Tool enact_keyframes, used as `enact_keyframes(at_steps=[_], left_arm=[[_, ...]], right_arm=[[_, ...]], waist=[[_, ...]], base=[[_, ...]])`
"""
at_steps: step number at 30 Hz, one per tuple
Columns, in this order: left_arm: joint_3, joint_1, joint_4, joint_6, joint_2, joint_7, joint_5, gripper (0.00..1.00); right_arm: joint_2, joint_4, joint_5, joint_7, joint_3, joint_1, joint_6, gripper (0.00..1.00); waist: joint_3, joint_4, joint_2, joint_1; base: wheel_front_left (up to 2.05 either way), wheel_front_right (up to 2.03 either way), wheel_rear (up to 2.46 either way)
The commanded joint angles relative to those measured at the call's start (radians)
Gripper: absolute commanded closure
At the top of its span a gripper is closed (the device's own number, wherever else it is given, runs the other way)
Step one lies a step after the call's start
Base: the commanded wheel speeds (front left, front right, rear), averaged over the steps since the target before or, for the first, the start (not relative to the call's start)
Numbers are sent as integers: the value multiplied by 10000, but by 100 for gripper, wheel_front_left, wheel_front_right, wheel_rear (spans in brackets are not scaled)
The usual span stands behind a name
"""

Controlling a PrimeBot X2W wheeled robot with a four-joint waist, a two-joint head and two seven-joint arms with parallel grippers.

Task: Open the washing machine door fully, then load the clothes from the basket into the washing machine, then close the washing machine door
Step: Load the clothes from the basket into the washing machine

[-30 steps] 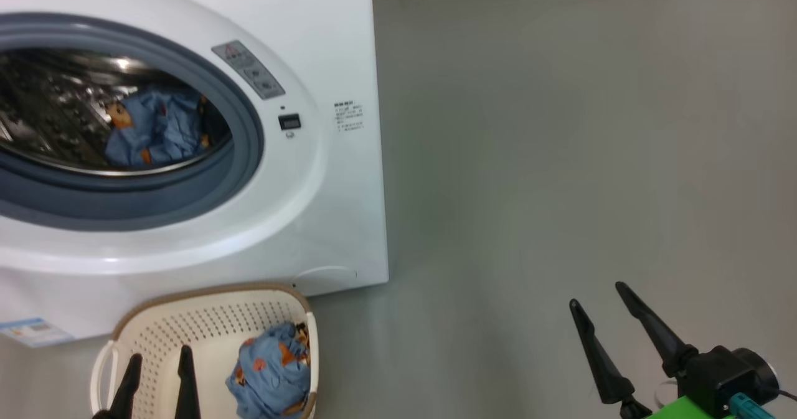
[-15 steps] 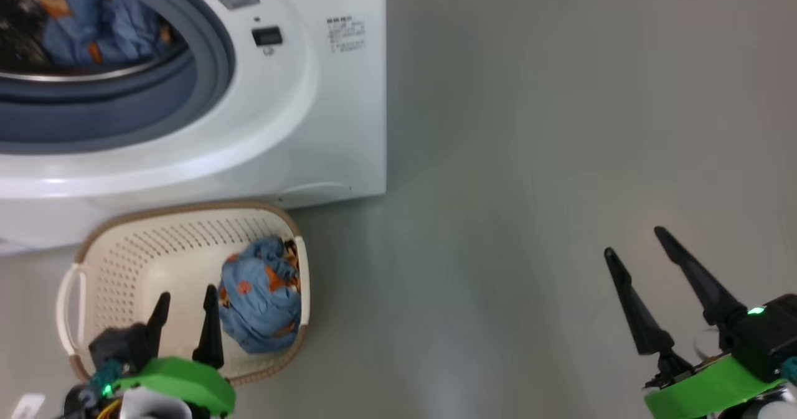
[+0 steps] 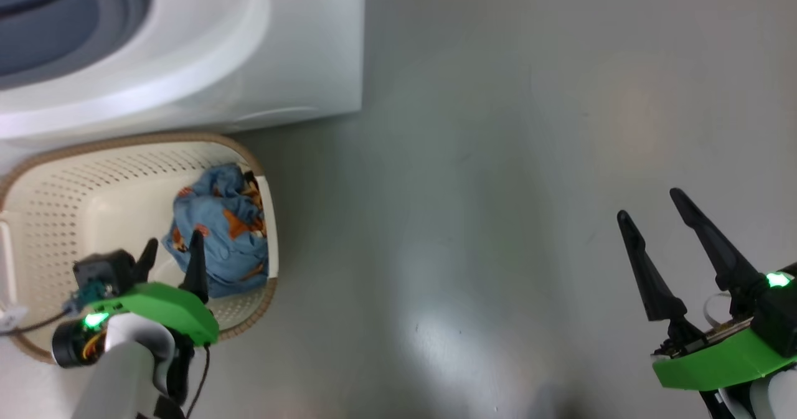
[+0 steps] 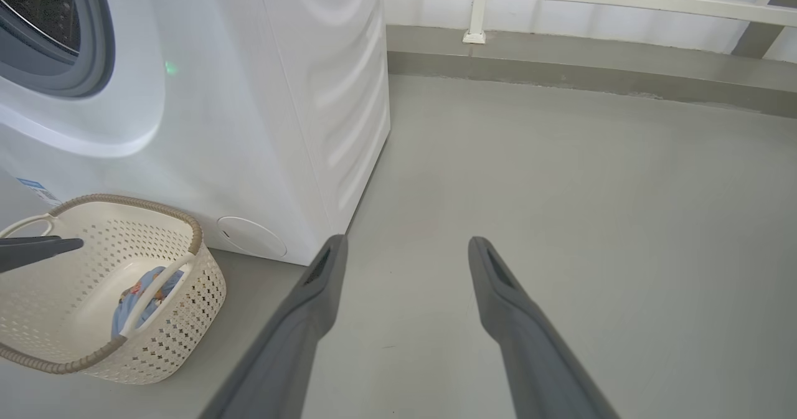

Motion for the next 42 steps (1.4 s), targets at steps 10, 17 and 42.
enact_keyframes(at_steps=[10, 17, 42], left_arm=[[-32, -1752, 1965, 16, 841, -65, 410, 0], [-277, -2775, 3247, 90, 1118, 84, 571, 0], [-934, -4772, 4496, 998, 1565, 1654, 782, 0]], right_arm=[[-224, -41, 194, -229, 294, -462, 16, 0], [-91, -21, 250, -248, 454, -832, 16, 0], [107, -237, 108, -252, 340, -1073, 16, 0]], waist=[[1754, -818, 0, 0], [2332, -1198, 0, 0], [3463, -1584, 0, 0]], base=[[0, 0, 0], [0, 0, 0], [0, 0, 0]])
